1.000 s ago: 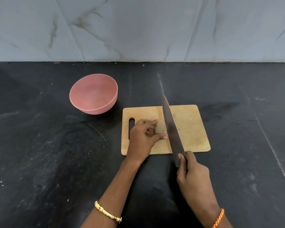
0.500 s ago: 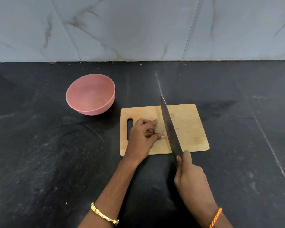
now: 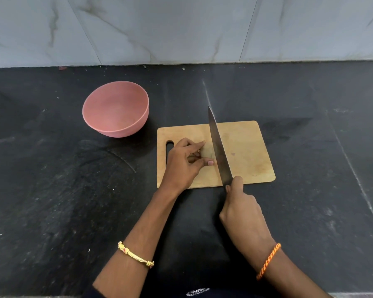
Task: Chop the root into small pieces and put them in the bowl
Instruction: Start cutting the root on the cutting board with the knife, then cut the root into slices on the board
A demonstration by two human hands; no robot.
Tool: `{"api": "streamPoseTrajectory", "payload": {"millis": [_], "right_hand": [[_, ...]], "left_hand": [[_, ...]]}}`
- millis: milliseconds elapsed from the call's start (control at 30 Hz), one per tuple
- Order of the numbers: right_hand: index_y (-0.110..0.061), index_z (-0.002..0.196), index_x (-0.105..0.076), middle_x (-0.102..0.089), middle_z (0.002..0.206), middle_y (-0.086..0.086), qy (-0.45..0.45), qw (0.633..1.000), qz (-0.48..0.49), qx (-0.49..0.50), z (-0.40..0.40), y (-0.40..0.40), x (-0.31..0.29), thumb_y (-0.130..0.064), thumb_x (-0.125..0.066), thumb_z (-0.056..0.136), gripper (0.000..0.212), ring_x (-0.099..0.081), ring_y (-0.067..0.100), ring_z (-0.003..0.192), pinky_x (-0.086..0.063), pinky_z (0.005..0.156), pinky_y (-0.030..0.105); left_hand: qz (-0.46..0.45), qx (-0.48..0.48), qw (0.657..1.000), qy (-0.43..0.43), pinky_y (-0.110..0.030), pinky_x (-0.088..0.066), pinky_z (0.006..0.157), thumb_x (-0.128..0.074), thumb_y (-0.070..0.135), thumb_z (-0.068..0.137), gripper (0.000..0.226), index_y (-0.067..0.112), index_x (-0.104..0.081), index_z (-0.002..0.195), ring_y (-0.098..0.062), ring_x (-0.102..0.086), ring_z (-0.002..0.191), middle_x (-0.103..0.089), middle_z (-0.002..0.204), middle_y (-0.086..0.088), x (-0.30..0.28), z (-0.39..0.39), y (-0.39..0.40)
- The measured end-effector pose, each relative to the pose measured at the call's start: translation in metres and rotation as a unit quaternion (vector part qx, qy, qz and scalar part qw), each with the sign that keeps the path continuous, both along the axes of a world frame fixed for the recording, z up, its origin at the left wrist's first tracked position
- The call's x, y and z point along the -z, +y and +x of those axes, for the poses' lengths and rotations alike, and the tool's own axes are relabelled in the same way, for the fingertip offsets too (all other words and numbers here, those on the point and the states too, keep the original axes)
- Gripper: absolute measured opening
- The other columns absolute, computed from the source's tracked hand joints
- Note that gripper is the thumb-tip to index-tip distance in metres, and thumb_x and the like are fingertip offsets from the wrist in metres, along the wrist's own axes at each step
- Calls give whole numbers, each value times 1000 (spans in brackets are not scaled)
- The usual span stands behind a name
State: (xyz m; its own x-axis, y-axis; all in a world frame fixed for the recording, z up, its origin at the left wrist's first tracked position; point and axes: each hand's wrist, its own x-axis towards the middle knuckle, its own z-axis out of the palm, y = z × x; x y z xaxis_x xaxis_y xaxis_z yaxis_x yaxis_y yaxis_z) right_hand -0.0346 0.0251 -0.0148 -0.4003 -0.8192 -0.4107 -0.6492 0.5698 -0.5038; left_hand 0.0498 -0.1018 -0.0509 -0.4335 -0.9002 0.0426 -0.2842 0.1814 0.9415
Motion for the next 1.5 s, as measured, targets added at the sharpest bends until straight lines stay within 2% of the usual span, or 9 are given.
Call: {"api": "streamPoseTrajectory", "payload": {"millis": [100,267,433,633,767,933,1100,1233,1500], "right_hand": [[-17,91,-27,-45,74,7,-4,1000,10,10,-3,-9,5,-14,-36,96,11,-50,34,74,-41,65,37],[-14,94,-32,-49,83,10,-5,1000,24,1,-7,-21,-2,-14,-39,94,7,-56,36,82,-44,66,38],[-14,96,-31,-42,76,4,16,999,37,-14,-8,-27,-16,-12,-40,95,9,-50,29,80,-41,68,36],[-16,103,-33,-44,83,2,57,994,82,-43,-4,10,-25,-10,-38,95,11,-58,27,88,-43,66,36],[-19,103,-35,-52,88,4,45,993,94,-55,-10,30,-30,-18,-37,98,6,-61,25,87,-53,75,39],[-20,93,-41,-58,78,4,1,1000,7,-24,-25,49,-43,-34,-34,99,18,-60,23,69,-51,65,38],[-7,91,-53,-62,79,10,-49,991,-98,79,-57,17,-31,-31,-56,91,24,-61,25,67,-51,58,34],[-11,95,-57,-68,78,6,-122,966,-174,150,-68,-16,-10,-28,-68,83,23,-64,16,63,-53,50,24],[-18,95,-56,-67,64,4,-200,939,-214,179,-85,-46,0,-22,-65,84,15,-44,11,41,-37,36,24]], "left_hand": [[-12,20,1000,16,-28,-54,85,-76,-3,68,51,11,-64,115,-18,-60,87,-54,88,7,1,-4,8],[-6,-8,1000,2,-30,-53,81,-81,13,67,51,18,-65,116,-12,-54,77,-56,86,4,2,-6,3],[-10,-41,999,-12,-12,-50,75,-78,21,72,52,11,-61,121,-4,-57,79,-59,100,-2,-2,-9,3],[-2,-66,997,-30,-38,-57,78,-74,25,77,49,10,-59,122,-14,-59,91,-59,112,-6,-5,-12,-2],[-6,-51,997,-51,-11,-46,76,-70,22,82,43,14,-57,122,-8,-55,90,-59,111,0,-4,-11,1],[16,-58,995,-77,-5,-40,68,-66,18,85,38,18,-51,120,-1,-52,85,-51,95,14,-9,-6,6],[17,-24,992,-122,-26,-40,98,-69,25,79,60,30,-42,133,-11,-49,102,-45,106,4,-10,-2,2],[-28,-45,989,-134,-29,-45,96,-74,20,77,45,22,-57,118,-3,-53,88,-46,107,2,-10,2,3],[-118,-12,943,-311,-37,-26,105,-70,57,69,82,28,-36,138,-20,-27,128,-36,137,2,-26,-4,2]]}}
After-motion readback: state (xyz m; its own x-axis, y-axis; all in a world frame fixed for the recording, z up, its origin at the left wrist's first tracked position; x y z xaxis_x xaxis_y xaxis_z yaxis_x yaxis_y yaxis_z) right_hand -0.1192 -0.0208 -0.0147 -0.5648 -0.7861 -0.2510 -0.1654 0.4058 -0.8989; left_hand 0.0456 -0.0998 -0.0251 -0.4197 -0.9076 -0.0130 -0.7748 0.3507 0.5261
